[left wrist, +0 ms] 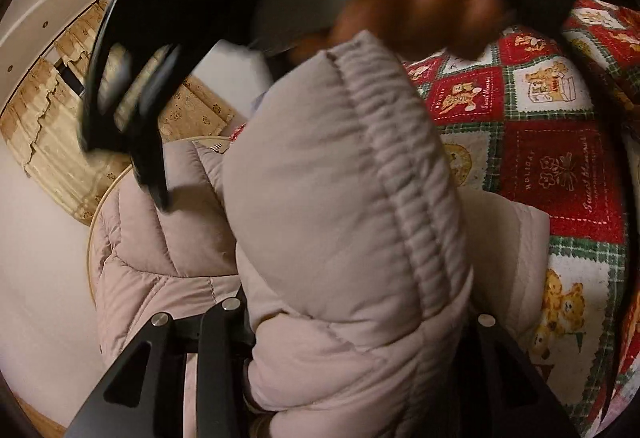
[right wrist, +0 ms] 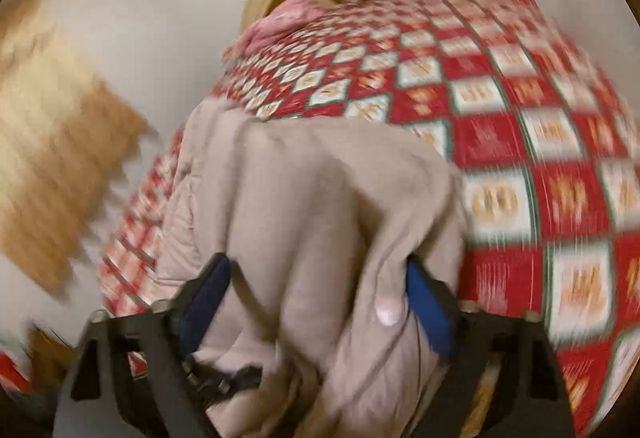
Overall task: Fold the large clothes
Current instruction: 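Lift the folded jacket bundle with the left tool while the right tool grips it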
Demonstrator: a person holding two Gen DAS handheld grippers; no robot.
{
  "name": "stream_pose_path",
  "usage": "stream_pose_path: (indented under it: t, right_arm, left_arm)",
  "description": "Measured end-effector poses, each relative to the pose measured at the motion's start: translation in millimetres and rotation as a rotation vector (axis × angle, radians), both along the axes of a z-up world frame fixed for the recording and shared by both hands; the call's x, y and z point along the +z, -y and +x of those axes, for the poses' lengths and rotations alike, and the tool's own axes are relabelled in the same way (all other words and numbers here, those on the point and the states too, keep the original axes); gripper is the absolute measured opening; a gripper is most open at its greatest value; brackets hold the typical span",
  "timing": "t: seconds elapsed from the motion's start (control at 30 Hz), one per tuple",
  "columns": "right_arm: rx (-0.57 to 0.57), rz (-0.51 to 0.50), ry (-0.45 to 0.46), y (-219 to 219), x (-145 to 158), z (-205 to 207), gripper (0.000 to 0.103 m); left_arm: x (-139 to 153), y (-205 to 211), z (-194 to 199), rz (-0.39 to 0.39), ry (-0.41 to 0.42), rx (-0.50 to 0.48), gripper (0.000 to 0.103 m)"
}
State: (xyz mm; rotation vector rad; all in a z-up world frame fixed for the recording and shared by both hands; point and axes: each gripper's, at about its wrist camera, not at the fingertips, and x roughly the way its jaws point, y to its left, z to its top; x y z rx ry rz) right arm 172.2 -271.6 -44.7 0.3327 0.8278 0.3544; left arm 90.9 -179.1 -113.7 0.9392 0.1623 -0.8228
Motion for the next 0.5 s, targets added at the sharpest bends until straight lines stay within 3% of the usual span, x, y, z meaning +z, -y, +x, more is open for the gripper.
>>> stream_pose_path:
  t: [0.03,0.17,0.4,0.5]
  right_arm:
    - [0.017,-0.030,-0.004,-7.5,-0.6,2.7,0.055]
    - [0.016,-0.011,-0.039,-10.2,-17.7,8.4,0.041]
    - [-0.048,0.160,-0.037,17.2,-40.6,-2.9,0.037]
    - [-0.079,0.273,-0.031,23.4,-52.2,-7.2,0.037]
  left_arm:
    - [0.5,-3.4,-3.7,0.003,0.003,-0.002,0.045]
    - [14.3,-30.5,-13.5,0.002,-0.070,-0.037,0.052]
    - [63.4,-107.8,-22.0,-0.051,-0.310,-0.143,0.054]
    - [94.9,-130.8,3.7,-0.140,-0.431,-0.135,0.055]
